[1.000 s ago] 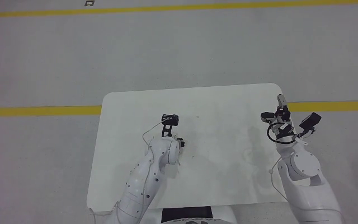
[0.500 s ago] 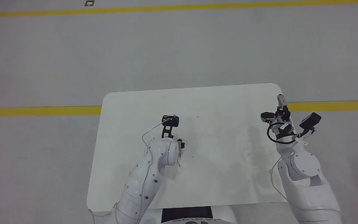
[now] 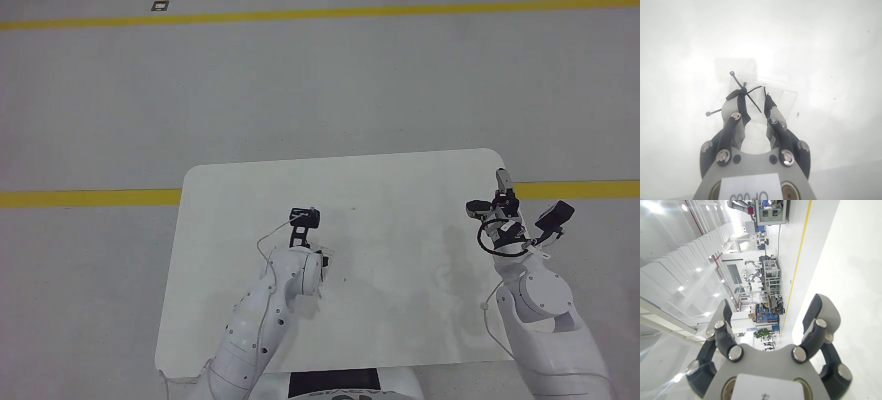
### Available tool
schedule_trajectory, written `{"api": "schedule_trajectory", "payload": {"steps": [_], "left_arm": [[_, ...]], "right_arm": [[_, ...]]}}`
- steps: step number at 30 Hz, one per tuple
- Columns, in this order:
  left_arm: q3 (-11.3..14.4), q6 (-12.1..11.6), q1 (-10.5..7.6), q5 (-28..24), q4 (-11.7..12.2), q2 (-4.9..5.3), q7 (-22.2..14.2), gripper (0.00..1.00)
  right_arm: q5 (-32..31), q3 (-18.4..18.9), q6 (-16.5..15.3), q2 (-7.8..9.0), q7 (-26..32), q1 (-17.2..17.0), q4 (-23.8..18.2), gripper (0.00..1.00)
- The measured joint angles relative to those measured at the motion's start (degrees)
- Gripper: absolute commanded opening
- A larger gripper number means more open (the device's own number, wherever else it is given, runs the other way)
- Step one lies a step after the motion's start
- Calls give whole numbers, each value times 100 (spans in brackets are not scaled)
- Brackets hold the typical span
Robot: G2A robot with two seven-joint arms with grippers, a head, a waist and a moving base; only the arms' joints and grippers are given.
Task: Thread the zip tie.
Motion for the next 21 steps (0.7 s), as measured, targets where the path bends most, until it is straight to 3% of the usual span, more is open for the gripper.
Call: {"api": "schedule_trajectory", "payload": {"steps": [8,21], "left_arm": [[5,0,-42,66,109,-44,32,17],[-26,0,0,384,185,-150,34,20]], "right_arm": [[0,0,0,0,0,0,0,100],[0,0,0,0,0,0,0,100]]}}
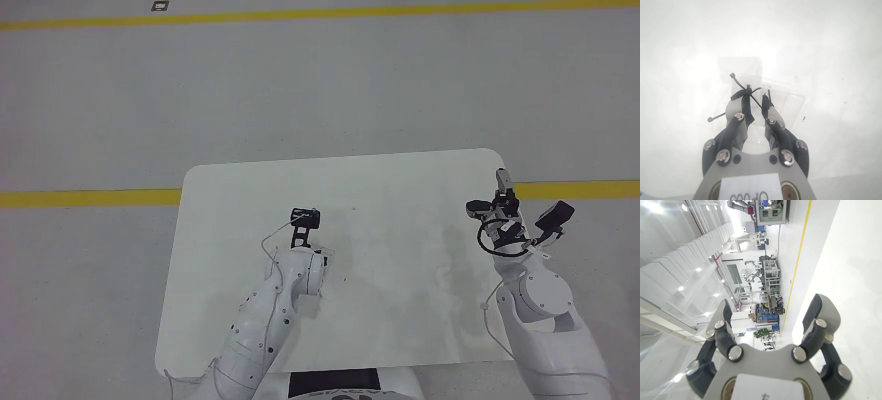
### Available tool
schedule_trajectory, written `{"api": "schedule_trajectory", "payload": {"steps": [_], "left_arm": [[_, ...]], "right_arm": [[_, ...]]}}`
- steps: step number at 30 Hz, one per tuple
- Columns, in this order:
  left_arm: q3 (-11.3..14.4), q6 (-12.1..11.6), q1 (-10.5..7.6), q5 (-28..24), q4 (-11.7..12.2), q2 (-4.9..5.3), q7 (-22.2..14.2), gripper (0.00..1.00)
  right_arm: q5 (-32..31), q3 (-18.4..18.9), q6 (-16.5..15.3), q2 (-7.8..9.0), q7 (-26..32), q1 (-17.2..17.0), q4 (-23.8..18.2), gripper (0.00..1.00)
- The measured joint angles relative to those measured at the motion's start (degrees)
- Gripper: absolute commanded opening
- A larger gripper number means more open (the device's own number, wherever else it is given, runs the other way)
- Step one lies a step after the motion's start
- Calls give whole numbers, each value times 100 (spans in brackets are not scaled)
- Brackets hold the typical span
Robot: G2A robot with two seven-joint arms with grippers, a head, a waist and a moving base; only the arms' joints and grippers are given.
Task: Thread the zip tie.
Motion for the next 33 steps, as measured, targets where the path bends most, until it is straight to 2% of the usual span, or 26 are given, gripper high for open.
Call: {"api": "schedule_trajectory", "payload": {"steps": [7,13,25,28,33], "left_arm": [[-16,0,29,58,-45,-42,-61,22],[2,0,67,57,-127,-31,-86,22],[-18,0,2,57,17,-7,-88,22],[-19,0,-17,57,69,-22,-82,20],[-30,0,-45,57,139,-60,-82,7]], "right_arm": [[0,0,0,0,0,0,0,100],[0,0,0,0,0,0,0,100],[0,0,0,0,0,0,0,100],[0,0,0,0,0,0,0,100],[0,0,0,0,0,0,0,100]]}}
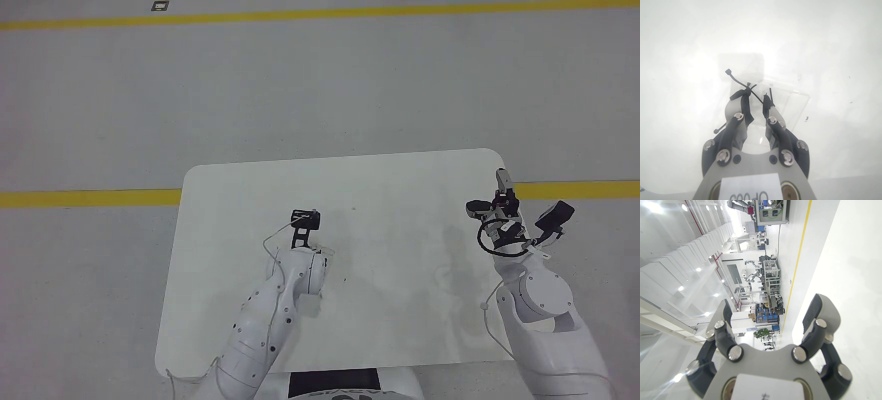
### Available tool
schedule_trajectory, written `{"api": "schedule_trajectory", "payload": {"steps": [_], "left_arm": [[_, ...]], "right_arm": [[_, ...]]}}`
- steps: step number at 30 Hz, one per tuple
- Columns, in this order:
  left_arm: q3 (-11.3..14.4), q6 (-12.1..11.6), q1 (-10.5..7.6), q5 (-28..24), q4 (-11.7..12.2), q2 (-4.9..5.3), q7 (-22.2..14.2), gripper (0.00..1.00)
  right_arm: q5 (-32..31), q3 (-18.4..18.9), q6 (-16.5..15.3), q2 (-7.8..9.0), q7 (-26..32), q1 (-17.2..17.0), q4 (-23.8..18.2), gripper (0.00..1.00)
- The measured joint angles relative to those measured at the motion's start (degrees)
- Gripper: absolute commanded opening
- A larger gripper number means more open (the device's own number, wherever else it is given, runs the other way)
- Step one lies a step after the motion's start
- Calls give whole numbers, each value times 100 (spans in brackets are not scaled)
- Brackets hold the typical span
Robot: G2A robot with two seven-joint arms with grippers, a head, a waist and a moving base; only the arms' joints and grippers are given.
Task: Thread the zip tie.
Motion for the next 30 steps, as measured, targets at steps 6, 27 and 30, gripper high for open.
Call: {"api": "schedule_trajectory", "payload": {"steps": [6,27,30], "left_arm": [[-35,0,-24,0,62,-37,9,0],[-39,0,200,0,-440,89,-42,0],[-35,0,186,0,-406,106,-22,25]], "right_arm": [[0,0,0,0,0,0,0,100],[0,0,0,0,0,0,0,100],[0,0,0,0,0,0,0,100]]}}
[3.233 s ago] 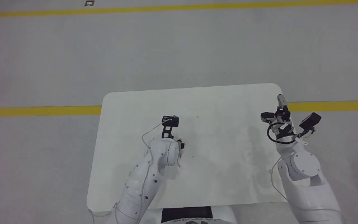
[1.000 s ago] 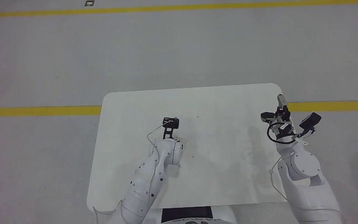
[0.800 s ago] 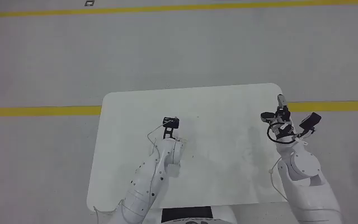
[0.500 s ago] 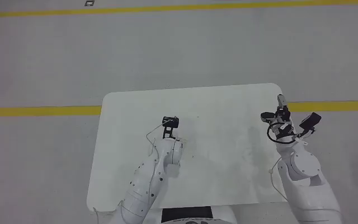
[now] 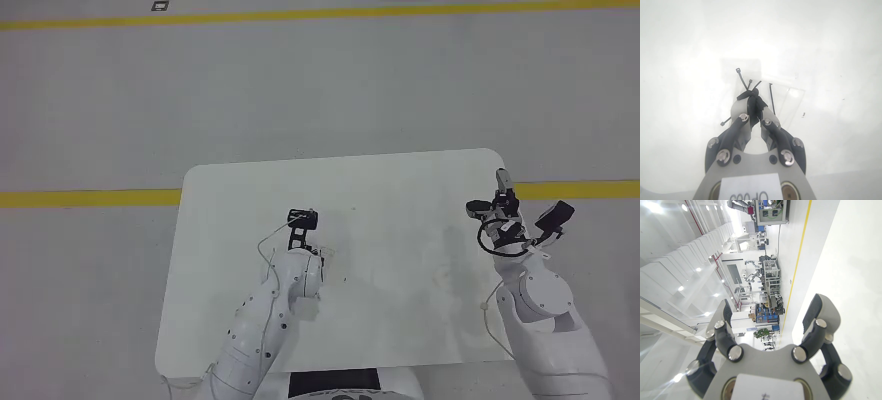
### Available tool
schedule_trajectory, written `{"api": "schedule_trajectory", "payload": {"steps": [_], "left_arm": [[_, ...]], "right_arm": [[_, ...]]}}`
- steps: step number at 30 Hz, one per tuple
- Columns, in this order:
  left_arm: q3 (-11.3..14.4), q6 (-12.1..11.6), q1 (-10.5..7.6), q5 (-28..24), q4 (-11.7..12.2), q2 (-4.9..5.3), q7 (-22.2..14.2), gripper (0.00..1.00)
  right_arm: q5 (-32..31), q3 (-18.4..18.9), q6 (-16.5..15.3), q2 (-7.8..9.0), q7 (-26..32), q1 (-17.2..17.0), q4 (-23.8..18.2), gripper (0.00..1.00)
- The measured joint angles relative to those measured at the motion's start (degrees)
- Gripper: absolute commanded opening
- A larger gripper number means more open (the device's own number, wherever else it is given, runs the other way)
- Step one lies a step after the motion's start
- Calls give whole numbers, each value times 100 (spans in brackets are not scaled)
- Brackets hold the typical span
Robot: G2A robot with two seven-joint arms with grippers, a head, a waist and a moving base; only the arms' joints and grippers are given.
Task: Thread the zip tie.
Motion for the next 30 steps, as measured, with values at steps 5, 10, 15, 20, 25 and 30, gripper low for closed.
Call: {"api": "schedule_trajectory", "payload": {"steps": [5,10,15,20,25,30], "left_arm": [[1,0,-11,0,28,11,8,35],[15,0,-11,0,19,17,-2,36],[50,0,14,0,-41,20,-27,35],[89,0,48,0,-94,21,-61,33],[80,0,69,0,-117,6,-58,33],[89,0,101,0,-172,-21,-47,31]], "right_arm": [[0,0,0,0,0,0,0,100],[0,0,0,0,0,0,0,100],[0,0,0,0,0,0,0,100],[0,0,0,0,0,0,0,100],[0,0,0,0,0,0,0,100],[0,0,0,0,0,0,0,100]]}}
